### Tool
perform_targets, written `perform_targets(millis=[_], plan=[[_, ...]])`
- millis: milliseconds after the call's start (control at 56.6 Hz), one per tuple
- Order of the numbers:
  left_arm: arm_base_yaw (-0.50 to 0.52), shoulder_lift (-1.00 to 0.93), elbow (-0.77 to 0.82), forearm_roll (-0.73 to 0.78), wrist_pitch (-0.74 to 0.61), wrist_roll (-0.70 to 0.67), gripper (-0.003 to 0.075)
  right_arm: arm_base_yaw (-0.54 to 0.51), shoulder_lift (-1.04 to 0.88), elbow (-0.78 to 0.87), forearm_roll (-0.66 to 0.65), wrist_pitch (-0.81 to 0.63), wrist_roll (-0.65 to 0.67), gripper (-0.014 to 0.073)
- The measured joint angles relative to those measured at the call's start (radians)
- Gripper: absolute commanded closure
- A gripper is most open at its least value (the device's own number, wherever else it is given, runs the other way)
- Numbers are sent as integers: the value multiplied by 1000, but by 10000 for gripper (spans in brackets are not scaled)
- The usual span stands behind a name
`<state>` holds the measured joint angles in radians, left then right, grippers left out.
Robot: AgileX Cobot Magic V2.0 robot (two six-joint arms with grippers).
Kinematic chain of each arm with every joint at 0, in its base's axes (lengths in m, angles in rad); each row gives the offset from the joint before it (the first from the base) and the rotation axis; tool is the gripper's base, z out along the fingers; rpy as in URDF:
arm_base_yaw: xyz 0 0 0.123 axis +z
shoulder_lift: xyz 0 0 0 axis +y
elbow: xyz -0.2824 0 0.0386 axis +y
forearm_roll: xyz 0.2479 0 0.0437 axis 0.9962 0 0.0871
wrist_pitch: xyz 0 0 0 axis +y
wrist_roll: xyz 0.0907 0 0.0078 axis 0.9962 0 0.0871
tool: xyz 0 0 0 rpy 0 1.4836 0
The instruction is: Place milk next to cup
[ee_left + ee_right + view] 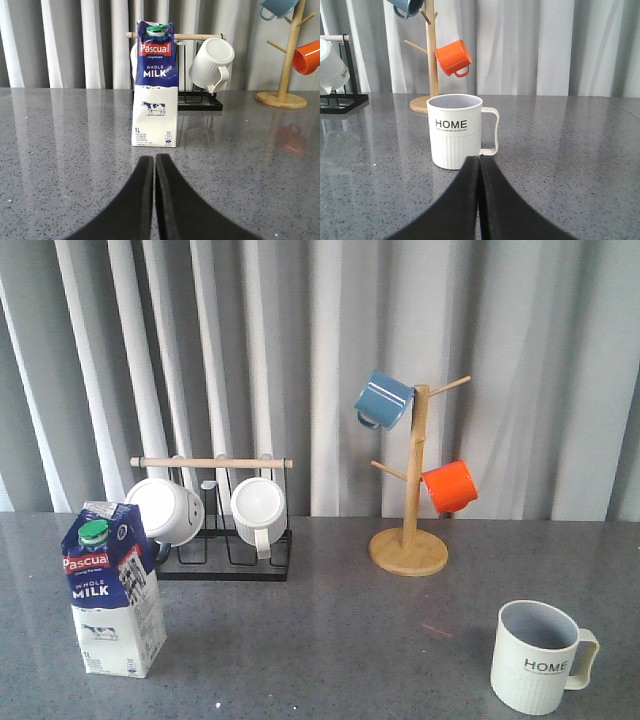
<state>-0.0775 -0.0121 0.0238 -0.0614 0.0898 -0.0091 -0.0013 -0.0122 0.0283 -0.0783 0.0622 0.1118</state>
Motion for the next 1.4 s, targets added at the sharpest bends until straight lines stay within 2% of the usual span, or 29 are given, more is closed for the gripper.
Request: perform_targets(millis=[1096, 1273, 1396], plan=[[0, 0, 0, 0, 0, 0, 727, 0, 0, 0, 0, -2, 0, 602], [0, 0, 0, 0, 0, 0, 727, 0, 0, 0, 0, -88, 0, 602], [0, 0, 0, 0, -33, -16, 727, 0, 0, 0, 0, -277, 0, 602]])
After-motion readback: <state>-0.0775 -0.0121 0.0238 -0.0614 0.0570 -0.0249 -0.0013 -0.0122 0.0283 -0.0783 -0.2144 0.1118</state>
